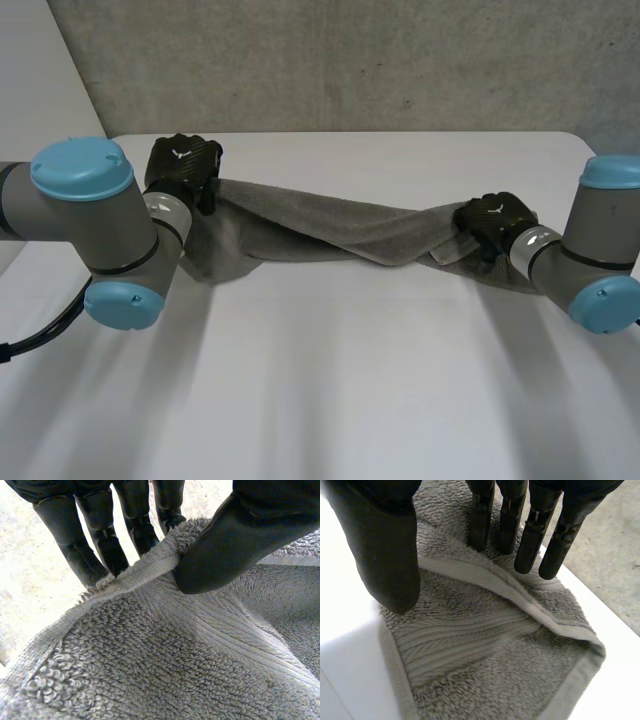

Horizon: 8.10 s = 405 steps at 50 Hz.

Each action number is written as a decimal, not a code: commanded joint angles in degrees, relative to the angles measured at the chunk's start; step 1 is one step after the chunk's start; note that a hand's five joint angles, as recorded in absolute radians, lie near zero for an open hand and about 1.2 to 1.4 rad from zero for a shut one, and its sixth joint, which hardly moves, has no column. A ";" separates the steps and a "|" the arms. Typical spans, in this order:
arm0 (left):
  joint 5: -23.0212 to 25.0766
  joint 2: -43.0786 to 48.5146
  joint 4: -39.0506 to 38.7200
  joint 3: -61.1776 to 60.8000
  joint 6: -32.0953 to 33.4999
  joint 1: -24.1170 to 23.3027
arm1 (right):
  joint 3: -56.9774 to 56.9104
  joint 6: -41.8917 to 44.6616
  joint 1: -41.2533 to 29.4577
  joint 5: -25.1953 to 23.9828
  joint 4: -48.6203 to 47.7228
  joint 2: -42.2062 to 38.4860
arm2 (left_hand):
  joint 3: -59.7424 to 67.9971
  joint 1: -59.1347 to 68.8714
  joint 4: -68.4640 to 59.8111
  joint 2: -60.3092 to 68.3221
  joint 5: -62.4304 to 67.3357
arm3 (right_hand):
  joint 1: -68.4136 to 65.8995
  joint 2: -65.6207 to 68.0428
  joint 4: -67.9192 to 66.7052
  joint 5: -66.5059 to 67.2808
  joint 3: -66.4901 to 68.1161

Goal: Fold the towel.

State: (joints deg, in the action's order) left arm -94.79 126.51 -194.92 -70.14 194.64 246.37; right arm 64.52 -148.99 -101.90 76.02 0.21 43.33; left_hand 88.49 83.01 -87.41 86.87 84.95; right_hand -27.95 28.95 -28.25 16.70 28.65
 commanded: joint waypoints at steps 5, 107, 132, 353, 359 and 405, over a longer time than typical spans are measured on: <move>0.14 0.14 -0.11 0.00 0.04 -0.01 | -1.07 0.01 -2.08 0.27 -5.82 -3.34 | -8.49 -3.01 7.41 -6.87 -14.95 | -1.13 0.14 -0.83 2.38 0.43; 1.89 -33.34 14.05 0.44 2.59 5.00 | -2.39 -19.94 13.04 -13.79 19.92 44.20 | -8.49 -3.01 7.41 -6.87 -14.95 | -52.05 51.05 -51.75 53.30 51.35; 1.63 -4.69 18.26 44.01 0.67 4.03 | -12.93 -17.83 -1.64 0.88 -20.95 21.44 | -8.49 -3.01 7.41 -6.87 -14.95 | -52.05 51.05 -51.75 53.30 51.35; 8.57 -23.15 -9.51 -28.65 7.87 2.54 | 7.02 11.95 -31.17 1.85 -2.67 7.39 | -78.27 -72.79 77.19 -76.65 -84.73 | -52.05 51.05 -51.75 53.30 51.35; 8.66 -22.27 -9.51 -27.60 6.45 2.45 | 8.94 12.23 -30.74 -1.12 -2.93 7.38 | -78.11 -72.63 77.03 -76.49 -84.56 | 17.95 -18.95 18.25 -16.70 -18.65; 1.98 3.22 -6.17 -13.70 7.07 -12.58 | 38.40 -9.30 -1.46 2.11 -8.64 24.43 | -76.26 -70.78 75.17 -74.63 -82.71 | -21.32 20.33 -21.02 22.57 20.62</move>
State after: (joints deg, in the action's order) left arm -92.32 130.55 -202.04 -79.92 201.79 233.86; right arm 104.06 -159.82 -103.10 75.11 -7.75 69.78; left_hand 13.94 14.96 -15.11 14.89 12.86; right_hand -40.44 40.81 -40.56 30.95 40.58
